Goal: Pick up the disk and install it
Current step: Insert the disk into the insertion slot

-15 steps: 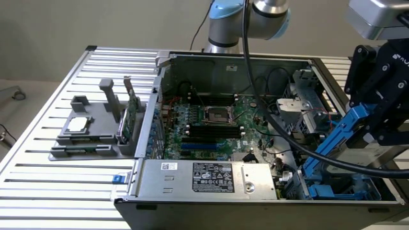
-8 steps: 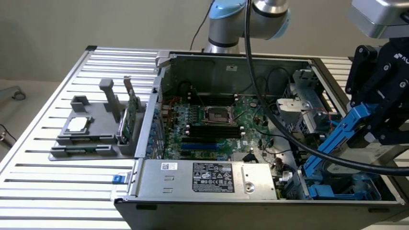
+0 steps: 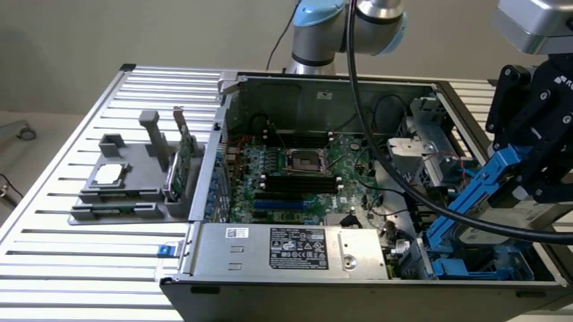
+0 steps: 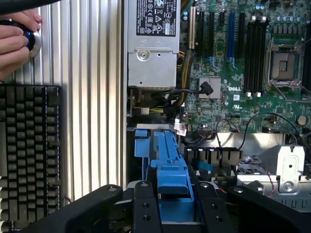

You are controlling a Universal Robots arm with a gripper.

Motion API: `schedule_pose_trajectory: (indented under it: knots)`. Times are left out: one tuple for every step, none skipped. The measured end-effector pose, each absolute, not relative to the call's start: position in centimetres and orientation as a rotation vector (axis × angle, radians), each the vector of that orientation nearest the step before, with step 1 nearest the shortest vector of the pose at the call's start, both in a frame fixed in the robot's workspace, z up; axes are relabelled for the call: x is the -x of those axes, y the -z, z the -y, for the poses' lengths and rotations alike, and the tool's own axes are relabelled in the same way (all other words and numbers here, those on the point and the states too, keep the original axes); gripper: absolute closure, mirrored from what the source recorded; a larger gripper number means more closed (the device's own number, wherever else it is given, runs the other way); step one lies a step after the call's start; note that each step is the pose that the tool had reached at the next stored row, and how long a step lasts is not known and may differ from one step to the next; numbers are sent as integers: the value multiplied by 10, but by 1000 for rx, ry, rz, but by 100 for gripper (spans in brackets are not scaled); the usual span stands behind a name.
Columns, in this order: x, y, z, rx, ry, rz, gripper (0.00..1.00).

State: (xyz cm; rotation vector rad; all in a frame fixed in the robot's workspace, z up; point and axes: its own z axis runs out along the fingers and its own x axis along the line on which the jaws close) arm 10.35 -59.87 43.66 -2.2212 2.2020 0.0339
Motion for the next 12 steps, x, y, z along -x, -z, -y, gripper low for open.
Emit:
schedule_pose_trajectory:
  knots:
    - [-104,-436,599,2222,-34,-2202,67]
    - [-104,-435,598,2222,-35,-2202,67]
    - [-104,-434,598,2222,-36,-2203,67]
    - [-104,-434,598,2223,-36,-2203,67]
    - [-104,-433,598,2223,-37,-2204,67]
    - [-104,-432,598,2223,-38,-2204,67]
    - [-105,-432,598,2224,-39,-2204,67]
    - [-105,-431,597,2224,-39,-2204,67]
    - [-106,-431,597,2224,-40,-2205,67]
    - [-106,-431,597,2224,-40,-2205,67]
    - [-107,-430,597,2224,-41,-2205,67]
    - [-107,-430,597,2225,-41,-2205,67]
